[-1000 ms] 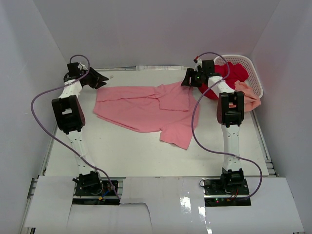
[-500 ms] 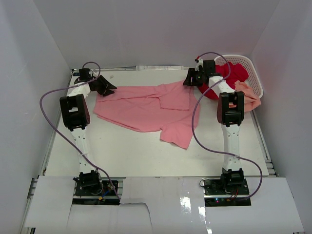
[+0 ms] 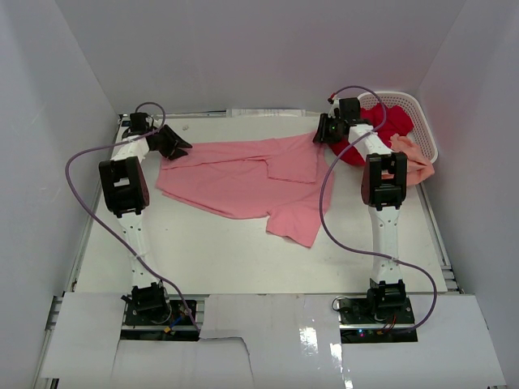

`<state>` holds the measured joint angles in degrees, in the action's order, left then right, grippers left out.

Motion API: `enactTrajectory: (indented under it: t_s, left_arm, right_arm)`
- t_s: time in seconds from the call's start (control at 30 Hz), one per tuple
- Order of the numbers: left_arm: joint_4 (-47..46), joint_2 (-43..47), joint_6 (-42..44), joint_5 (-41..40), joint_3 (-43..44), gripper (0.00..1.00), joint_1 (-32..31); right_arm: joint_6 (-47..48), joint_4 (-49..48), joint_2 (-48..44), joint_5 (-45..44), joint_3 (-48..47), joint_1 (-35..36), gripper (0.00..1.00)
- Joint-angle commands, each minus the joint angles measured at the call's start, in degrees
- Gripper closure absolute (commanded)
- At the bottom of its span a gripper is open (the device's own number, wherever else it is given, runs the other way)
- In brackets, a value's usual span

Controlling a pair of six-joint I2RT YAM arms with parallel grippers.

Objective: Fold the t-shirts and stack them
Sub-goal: Fold the flattened tshirt in 1/3 of the way

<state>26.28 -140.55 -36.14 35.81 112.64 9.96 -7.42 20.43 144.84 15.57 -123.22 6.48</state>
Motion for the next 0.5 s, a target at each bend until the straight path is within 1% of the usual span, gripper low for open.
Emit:
enactTrajectory:
  t_s: [0.0, 0.07, 0.13, 0.23, 0.33, 0.47]
  left_arm:
    - [2.45, -0.95, 1.51, -3.38, 2.32, 0.51, 1.03]
    - [2.63, -1.13, 1.42, -3.38, 2.85, 0.51, 1.21]
    - [2.81, -1.04, 0.99, -3.03, 3.64, 0.51, 1.21]
    - [2.63, -0.95, -0.94, -0.67, 6.44, 0.5, 1.29]
    - [2.46, -0.17, -3.05, 0.83, 11.01, 0.47, 1.12]
    - [2.89, 3.17, -3.67, 2.42, 16.81, 0.46, 1.38]
  right_arm:
    - [1.44, 4.54, -0.34, -4.59, -0.09, -1.29, 0.59]
    - [1.44, 4.62, -0.52, -4.59, -0.35, -1.47, 0.57]
    - [1.36, 4.54, -0.87, -4.06, -1.23, -1.56, 0.48]
    - [0.57, 4.45, -1.13, -1.96, -3.07, -1.56, 0.38]
    - [-0.4, 2.52, -3.59, -0.02, -3.96, -1.56, 0.34]
    - [0.03, -0.56, -9.03, 1.48, -1.5, -1.65, 0.29]
